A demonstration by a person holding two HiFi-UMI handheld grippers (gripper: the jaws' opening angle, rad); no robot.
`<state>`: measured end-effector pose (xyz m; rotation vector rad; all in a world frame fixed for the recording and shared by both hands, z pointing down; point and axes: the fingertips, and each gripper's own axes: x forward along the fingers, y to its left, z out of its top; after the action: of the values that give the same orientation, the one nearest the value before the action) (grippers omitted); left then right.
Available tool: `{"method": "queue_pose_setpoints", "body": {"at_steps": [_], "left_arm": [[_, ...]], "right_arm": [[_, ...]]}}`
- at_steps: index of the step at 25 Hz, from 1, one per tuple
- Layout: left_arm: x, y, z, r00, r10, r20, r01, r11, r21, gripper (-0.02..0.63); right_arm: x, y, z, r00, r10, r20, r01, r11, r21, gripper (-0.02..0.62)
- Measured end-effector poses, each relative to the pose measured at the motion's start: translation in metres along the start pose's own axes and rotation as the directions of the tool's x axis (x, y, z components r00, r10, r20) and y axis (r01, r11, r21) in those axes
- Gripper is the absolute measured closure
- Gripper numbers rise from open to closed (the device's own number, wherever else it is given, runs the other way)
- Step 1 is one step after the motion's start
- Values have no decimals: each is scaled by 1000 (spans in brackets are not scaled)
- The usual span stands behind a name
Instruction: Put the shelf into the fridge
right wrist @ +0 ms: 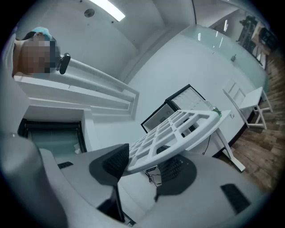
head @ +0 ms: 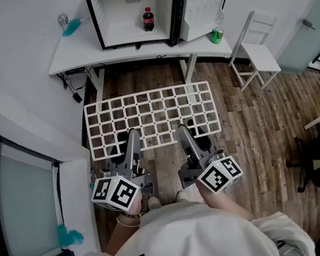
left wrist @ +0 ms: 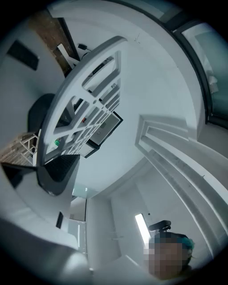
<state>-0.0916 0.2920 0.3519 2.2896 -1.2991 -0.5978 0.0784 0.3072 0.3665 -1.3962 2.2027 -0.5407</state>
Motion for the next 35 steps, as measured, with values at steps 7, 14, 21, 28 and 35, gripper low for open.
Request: {"method": "queue_pose_setpoints", "body": {"at_steps": [7,14,21,28,35], "left_arm": [[-6,1,5,1000,8,-13,-8,1000,14,474],[-12,8,11,1000,6,-17,-6,1000,6,472],[-23,18,32,1000,-11,-2,11,1000,11,474],[-36,36,47,1000,-21,0,21,1000,15,474],[-24,50,42,1000,-22,-17,22,1000,-4,474]], "right_arm": [[-1,7,-2,1000,-2,0,2,1000,6,397],[1,16,-8,1000,-5,2,5,1000,5,397],[11,39,-13,1000,13,28,-13,1000,5,397],[19,59,-28,999,13,34,-13,1000,-1,397],[29,50,-36,1000,-11,23,11,1000,-4,397]]}}
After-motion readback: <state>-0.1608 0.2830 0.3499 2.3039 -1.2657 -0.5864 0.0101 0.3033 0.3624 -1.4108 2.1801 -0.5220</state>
